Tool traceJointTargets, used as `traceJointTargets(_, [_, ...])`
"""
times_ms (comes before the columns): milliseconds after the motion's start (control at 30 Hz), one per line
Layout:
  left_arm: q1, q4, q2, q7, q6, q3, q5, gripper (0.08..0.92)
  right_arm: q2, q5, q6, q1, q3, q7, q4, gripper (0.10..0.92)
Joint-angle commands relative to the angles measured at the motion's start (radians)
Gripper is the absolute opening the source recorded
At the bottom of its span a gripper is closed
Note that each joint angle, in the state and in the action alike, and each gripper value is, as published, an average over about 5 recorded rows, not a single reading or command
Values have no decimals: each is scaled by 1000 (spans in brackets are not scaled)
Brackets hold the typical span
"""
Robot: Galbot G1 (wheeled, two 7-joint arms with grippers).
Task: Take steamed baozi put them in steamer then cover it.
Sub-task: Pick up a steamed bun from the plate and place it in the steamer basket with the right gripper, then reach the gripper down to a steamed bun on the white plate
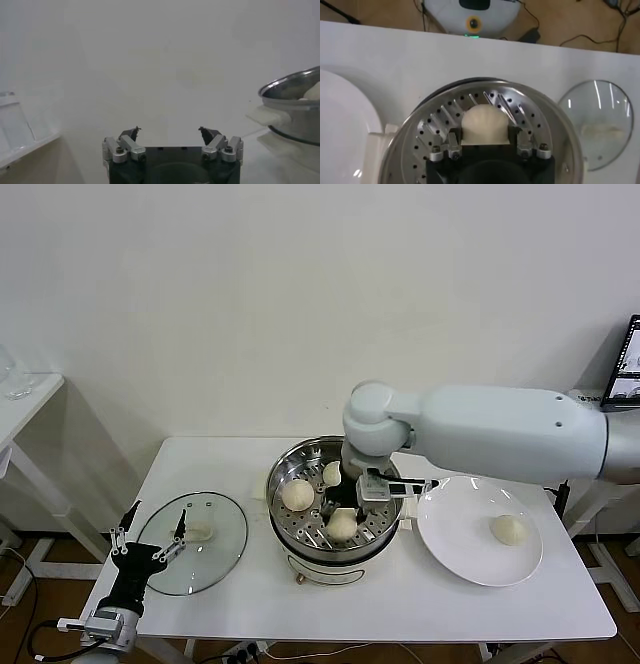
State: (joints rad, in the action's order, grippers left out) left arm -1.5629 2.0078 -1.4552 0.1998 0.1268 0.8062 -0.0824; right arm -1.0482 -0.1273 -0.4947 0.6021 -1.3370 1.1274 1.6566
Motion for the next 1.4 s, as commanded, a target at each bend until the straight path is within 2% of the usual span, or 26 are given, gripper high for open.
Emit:
traceJointTargets(33, [1,-4,-1,1,2,-2,0,823,-41,-21,7,-41,-7,-4,-32,655])
traceJointTargets(267, [-3,-4,0,1,4,3,0,823,-32,-12,37,-36,-4,-4,-20,661])
traceJointTargets(533, [-6,-3,-1,2,8,-1,-2,823,49,82,61,9,59,2,-9,812])
traceJointTargets(767, [-13,16,2,2,8,-5,-2,823,271,295,116,164,104,144,-16,822])
traceJointTargets(933, [-20,37,-3,0,9,-15,-7,823,453,342,293,166,100,250,-41,823])
traceJointTargets(1133, [-35,59,-7,-2,19,-24,-19,823,651,258,437,-47,140,263,-120,823])
traceJointTargets(1267, [-41,64,-8,-3,21,-30,-26,823,713,124,473,-341,358,217,-208,823])
traceJointTargets(1400, [-43,65,-10,-5,22,-38,-33,823,709,7,516,-615,611,145,-287,823])
